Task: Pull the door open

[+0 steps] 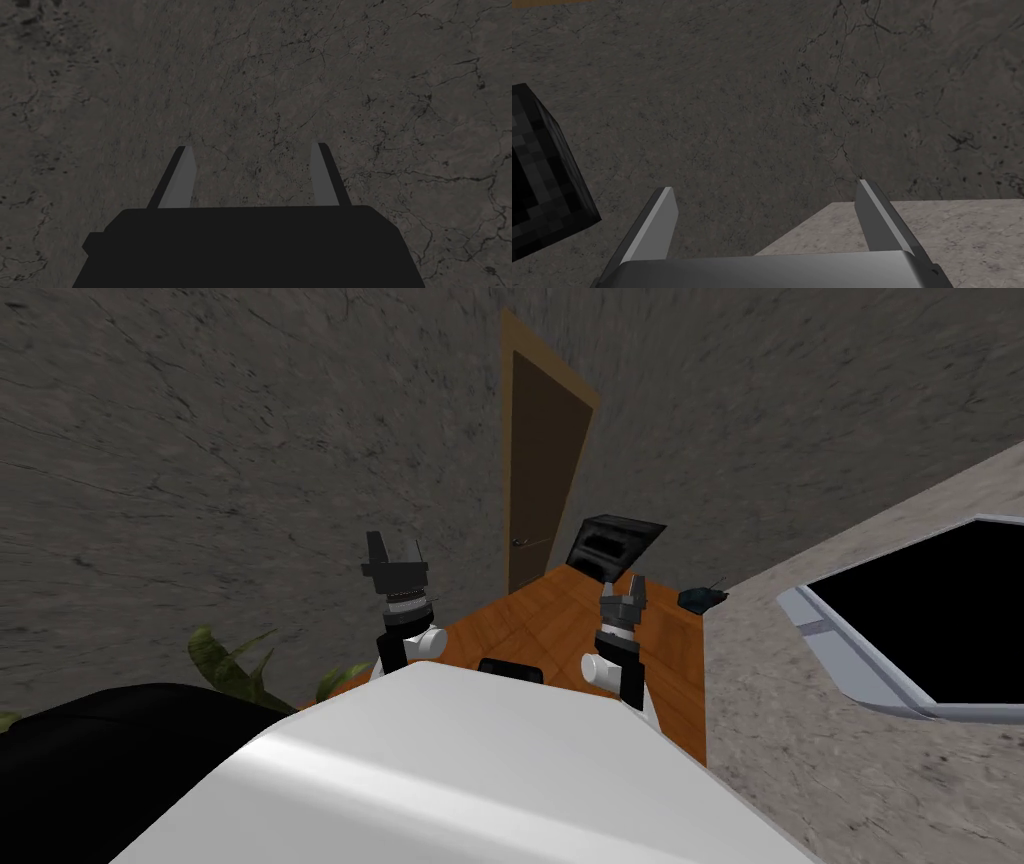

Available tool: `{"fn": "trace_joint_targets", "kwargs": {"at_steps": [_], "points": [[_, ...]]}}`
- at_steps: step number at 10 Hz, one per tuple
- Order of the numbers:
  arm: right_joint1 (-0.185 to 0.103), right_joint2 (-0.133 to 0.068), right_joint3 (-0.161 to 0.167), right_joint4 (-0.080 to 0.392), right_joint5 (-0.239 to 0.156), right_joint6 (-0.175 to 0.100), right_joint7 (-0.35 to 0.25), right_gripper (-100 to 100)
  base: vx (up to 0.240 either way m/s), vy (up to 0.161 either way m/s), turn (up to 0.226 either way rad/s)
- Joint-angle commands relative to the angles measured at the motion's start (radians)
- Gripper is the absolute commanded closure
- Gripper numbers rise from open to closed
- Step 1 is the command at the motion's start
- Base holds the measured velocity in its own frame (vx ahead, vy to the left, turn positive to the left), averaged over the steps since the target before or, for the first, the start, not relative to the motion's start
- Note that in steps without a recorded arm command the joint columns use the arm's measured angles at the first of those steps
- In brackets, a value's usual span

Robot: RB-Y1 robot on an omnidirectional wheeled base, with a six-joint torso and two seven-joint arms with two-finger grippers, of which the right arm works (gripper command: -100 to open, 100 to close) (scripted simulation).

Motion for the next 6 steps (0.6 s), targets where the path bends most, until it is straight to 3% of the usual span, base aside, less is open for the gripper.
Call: {"fn": "trace_joint_targets", "kwargs": {"at_steps": [1, 6], "points": [[-0.012, -0.009, 0.000, 0.029, -0.002, -0.003, -0.001, -100, 0.099, -0.045, 0.123], [-0.054, -0.039, -0.002, 0.135, -0.008, -0.018, -0.004, -100, 0.095, -0.040, 0.147]]}}
